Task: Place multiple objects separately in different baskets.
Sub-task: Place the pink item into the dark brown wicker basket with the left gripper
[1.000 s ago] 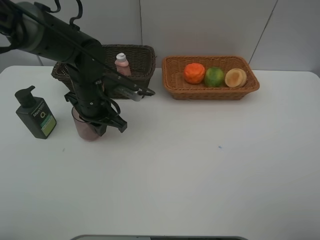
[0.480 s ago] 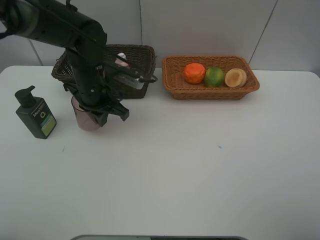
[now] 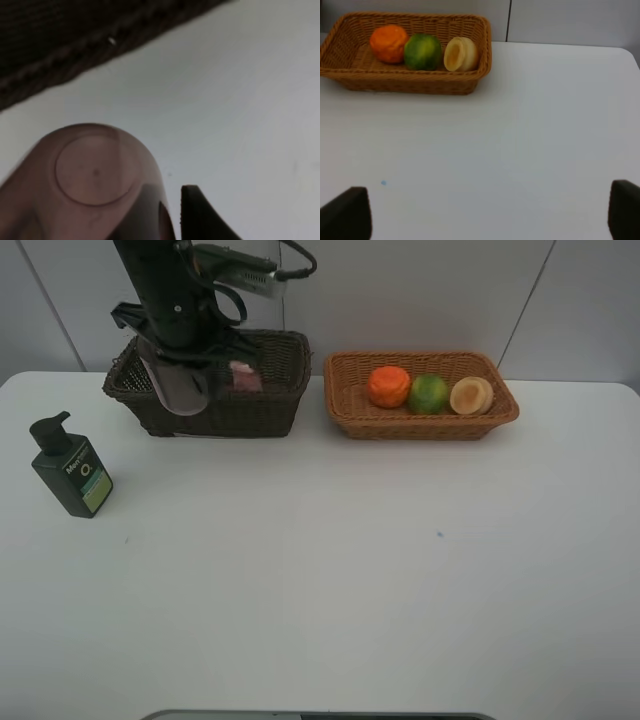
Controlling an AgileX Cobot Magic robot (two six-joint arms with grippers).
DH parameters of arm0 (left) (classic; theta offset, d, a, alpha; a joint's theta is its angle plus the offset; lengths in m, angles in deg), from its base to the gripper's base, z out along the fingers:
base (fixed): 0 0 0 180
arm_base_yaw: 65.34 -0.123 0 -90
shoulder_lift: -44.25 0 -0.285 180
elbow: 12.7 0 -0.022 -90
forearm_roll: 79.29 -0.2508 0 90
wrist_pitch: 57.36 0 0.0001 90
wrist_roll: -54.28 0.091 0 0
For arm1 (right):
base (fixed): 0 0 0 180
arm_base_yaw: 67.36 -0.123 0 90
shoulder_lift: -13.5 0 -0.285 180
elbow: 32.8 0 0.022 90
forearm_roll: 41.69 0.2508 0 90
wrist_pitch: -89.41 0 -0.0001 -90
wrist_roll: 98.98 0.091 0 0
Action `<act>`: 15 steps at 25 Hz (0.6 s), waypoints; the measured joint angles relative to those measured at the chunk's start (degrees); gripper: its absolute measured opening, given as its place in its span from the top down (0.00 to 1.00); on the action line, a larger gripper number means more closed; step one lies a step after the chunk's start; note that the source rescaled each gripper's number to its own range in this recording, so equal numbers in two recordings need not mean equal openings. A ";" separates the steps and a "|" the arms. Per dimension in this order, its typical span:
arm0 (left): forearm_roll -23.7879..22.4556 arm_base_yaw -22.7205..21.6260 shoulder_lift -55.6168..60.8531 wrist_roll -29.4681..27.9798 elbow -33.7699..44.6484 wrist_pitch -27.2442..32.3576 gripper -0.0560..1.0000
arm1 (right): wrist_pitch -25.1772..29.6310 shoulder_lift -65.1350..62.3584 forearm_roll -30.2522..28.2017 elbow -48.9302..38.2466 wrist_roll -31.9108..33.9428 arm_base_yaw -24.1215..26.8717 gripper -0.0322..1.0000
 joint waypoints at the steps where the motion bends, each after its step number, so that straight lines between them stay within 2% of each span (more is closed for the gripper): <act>1: 0.00 -0.83 0.00 0.00 -1.58 0.07 0.94 | 0.00 0.00 0.00 0.00 0.00 0.00 0.00; 10: 1.32 -9.51 -5.27 -1.39 -13.01 -0.03 0.94 | 0.00 0.00 0.00 0.00 0.00 0.00 0.00; 15: 4.03 -12.80 -11.33 -0.67 -18.52 -0.44 0.94 | 0.00 0.00 0.00 0.00 0.00 0.00 0.00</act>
